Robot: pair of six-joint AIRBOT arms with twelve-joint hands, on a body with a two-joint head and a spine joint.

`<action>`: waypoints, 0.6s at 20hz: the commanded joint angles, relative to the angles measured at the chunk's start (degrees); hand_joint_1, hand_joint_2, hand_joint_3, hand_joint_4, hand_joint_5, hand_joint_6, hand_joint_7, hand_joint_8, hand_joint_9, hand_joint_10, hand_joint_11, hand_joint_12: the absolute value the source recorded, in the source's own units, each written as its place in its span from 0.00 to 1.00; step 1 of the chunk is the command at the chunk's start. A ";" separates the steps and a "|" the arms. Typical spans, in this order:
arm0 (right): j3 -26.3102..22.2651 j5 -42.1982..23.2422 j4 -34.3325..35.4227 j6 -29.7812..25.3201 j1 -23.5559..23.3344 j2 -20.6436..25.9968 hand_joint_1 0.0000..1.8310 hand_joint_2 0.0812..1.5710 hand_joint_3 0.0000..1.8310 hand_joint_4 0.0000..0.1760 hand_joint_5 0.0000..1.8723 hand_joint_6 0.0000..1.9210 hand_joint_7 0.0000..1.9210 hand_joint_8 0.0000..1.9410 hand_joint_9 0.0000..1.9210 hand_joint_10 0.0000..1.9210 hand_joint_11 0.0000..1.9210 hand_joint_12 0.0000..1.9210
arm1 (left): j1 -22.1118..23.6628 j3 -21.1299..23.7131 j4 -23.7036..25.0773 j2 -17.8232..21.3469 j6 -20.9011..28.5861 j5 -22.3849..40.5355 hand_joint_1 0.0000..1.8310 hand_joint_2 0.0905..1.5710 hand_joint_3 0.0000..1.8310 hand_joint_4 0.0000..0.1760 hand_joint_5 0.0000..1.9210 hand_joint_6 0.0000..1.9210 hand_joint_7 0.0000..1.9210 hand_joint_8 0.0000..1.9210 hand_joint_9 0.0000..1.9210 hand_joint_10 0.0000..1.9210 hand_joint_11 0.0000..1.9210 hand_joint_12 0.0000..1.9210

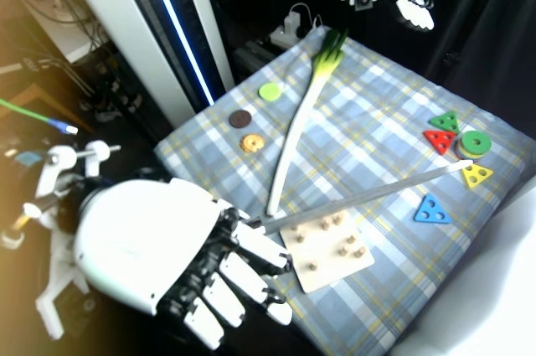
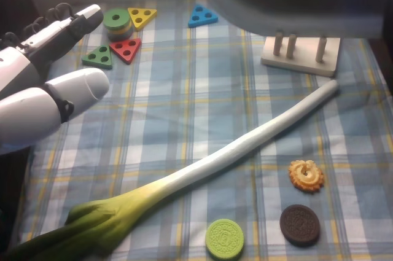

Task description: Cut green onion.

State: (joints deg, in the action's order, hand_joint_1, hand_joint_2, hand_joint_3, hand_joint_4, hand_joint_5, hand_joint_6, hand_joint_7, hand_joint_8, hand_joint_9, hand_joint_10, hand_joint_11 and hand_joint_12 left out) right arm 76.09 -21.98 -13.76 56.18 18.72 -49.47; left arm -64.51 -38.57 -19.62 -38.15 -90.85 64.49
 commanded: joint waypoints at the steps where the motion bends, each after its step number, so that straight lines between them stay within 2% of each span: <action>1: 0.49 -5.80 0.77 0.07 -0.96 0.61 0.15 1.00 0.02 0.19 0.16 1.00 0.35 1.00 0.51 1.00 0.59 1.00 | 0.46 -0.14 1.01 -0.15 0.23 6.48 0.00 0.90 0.00 0.00 0.01 0.00 0.02 0.00 0.01 0.00 0.00 0.00; 2: 0.52 -5.43 0.50 0.07 -1.00 0.61 0.14 1.00 0.02 0.19 0.14 1.00 0.34 1.00 0.51 1.00 0.58 1.00 | 0.46 -0.13 1.02 -0.21 0.23 6.40 0.00 0.90 0.00 0.00 0.02 0.00 0.03 0.01 0.02 0.01 0.00 0.00; 3: 0.53 -5.20 0.28 0.07 -1.07 0.61 0.10 0.99 0.01 0.46 0.15 1.00 0.36 1.00 0.51 1.00 0.58 1.00 | 0.46 -0.13 1.03 -0.24 0.23 6.33 0.00 0.89 0.00 0.00 0.02 0.00 0.03 0.00 0.02 0.00 0.00 0.00; 4: 0.53 -5.11 0.20 0.07 -1.18 0.60 0.21 0.99 0.00 0.89 0.16 1.00 0.07 0.64 0.10 0.77 0.12 1.00 | 0.46 -0.11 1.04 -0.26 0.23 6.33 0.00 0.90 0.00 0.00 0.02 0.00 0.03 0.00 0.02 0.01 0.00 0.00; 5: 0.53 -5.11 0.19 0.07 -1.25 0.59 0.21 0.99 0.00 0.89 0.16 1.00 0.07 0.64 0.10 0.77 0.12 1.00 | 0.46 -0.10 1.04 -0.26 0.23 6.36 0.00 0.90 0.00 0.00 0.02 0.00 0.03 0.00 0.02 0.01 0.00 0.00; 6: 0.52 -5.11 0.19 0.07 -1.28 0.58 0.24 0.98 0.00 0.98 0.16 1.00 0.01 0.76 0.04 0.91 0.15 1.00 | 0.46 -0.08 1.07 -0.26 0.23 6.45 0.00 0.89 0.00 0.00 0.02 0.00 0.03 0.00 0.03 0.01 0.00 0.00; 7: 0.48 -5.11 0.20 0.06 -1.29 0.59 0.26 0.97 0.00 1.00 0.17 1.00 0.09 0.95 0.14 0.98 0.25 1.00 | 0.46 -0.04 1.08 -0.26 0.23 6.54 0.00 0.89 0.00 0.00 0.03 0.00 0.04 0.01 0.04 0.01 0.00 0.00; 8: 0.36 -5.11 0.21 0.06 -1.29 0.59 0.12 0.97 0.00 0.63 0.13 1.00 0.21 0.99 0.30 1.00 0.40 1.00 | 0.46 -0.01 1.09 -0.26 0.23 6.60 0.00 0.90 0.00 0.00 0.03 0.00 0.04 0.01 0.03 0.01 0.00 0.00; 9: 0.14 -5.09 0.29 0.05 -1.29 0.59 0.10 0.99 0.00 0.94 0.15 1.00 0.29 1.00 0.42 1.00 0.51 1.00 | 0.45 0.03 1.09 -0.25 0.23 6.62 0.00 0.90 0.00 0.00 0.03 0.00 0.05 0.01 0.03 0.01 0.00 0.00; 10: -0.18 -5.08 0.59 0.05 -1.29 0.59 0.15 1.00 0.01 0.58 0.16 1.00 0.28 1.00 0.42 1.00 0.52 1.00 | 0.45 0.08 1.09 -0.25 0.23 6.64 0.00 0.91 0.00 0.00 0.04 0.01 0.05 0.01 0.04 0.01 0.00 0.00; 11: -0.45 -5.08 0.78 0.05 -1.29 0.63 0.15 1.00 0.01 0.58 0.16 1.00 0.28 1.00 0.42 1.00 0.52 1.00 | 0.44 0.12 1.09 -0.25 0.24 6.64 0.00 0.91 0.00 0.00 0.04 0.01 0.05 0.01 0.04 0.01 0.00 0.00; 12: -0.69 -5.10 1.65 0.05 -1.11 0.81 0.25 0.97 0.00 0.87 0.18 0.99 0.28 1.00 0.43 1.00 0.51 1.00 | 0.27 0.21 1.08 -0.24 0.25 6.74 0.00 0.91 0.00 0.00 0.05 0.01 0.06 0.01 0.04 0.01 0.00 0.00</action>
State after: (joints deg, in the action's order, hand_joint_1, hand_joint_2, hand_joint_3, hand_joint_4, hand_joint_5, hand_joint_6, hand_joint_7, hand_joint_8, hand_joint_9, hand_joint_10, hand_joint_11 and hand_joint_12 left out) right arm 75.20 -20.69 -13.52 56.25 18.37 -49.41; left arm -64.58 -38.50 -19.29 -38.37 -90.80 63.99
